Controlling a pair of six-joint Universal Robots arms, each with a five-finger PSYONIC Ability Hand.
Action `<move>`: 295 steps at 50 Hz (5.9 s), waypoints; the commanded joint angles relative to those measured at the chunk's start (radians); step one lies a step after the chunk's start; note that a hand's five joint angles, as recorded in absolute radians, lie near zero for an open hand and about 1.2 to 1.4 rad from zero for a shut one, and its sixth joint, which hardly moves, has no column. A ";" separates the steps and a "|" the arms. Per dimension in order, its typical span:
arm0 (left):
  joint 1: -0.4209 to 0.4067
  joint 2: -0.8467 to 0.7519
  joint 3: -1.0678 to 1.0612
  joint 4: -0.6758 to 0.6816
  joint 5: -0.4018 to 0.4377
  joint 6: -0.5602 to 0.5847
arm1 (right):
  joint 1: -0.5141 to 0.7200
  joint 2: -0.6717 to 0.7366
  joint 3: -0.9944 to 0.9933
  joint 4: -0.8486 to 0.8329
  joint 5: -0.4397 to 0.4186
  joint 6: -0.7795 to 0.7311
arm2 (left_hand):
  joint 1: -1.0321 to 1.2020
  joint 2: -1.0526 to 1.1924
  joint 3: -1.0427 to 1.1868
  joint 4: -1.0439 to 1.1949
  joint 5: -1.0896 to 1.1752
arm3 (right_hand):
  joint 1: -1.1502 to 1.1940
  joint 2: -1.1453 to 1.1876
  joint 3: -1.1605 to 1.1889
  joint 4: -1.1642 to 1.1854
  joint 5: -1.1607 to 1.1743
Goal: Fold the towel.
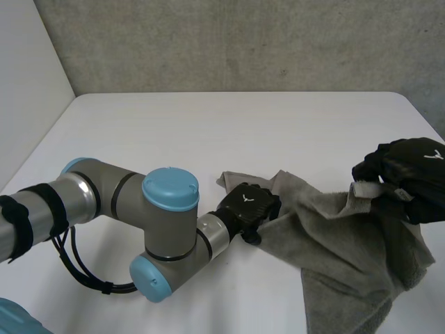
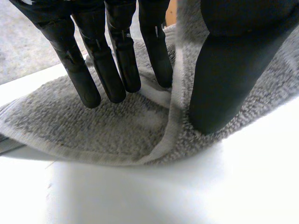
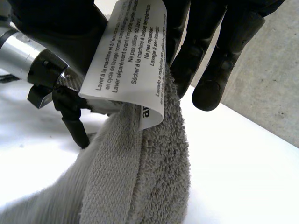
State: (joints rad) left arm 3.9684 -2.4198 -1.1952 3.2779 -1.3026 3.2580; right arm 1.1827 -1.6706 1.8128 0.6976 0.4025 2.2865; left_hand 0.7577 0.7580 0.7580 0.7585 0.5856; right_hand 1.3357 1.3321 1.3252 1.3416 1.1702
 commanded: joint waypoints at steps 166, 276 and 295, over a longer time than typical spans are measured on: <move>0.474 0.363 -0.570 0.250 -0.288 0.065 | 0.302 0.129 0.131 -1.034 0.792 0.726 | 0.034 0.034 0.034 0.033 0.032 | 0.061 0.064 0.071 0.055 0.052; 0.696 0.999 -0.796 -0.190 -0.121 0.193 | 0.278 -0.014 0.019 -0.422 0.688 0.194 | 0.639 0.638 0.638 0.638 0.636 | 0.061 0.064 0.071 0.055 0.052; 0.732 0.708 -0.715 -0.153 -0.007 0.279 | 0.346 0.340 -0.192 -0.285 0.731 -0.134 | 0.639 0.638 0.638 0.638 0.636 | 0.061 0.064 0.071 0.055 0.052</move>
State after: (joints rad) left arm 4.7498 -1.5041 -2.0150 3.0779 -1.2993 3.5521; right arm 1.4653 -1.5211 1.7438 0.4596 1.1035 2.1376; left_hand 1.1789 1.2164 1.2132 1.2168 1.0148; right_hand 1.3320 1.3322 1.3396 1.3404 1.1643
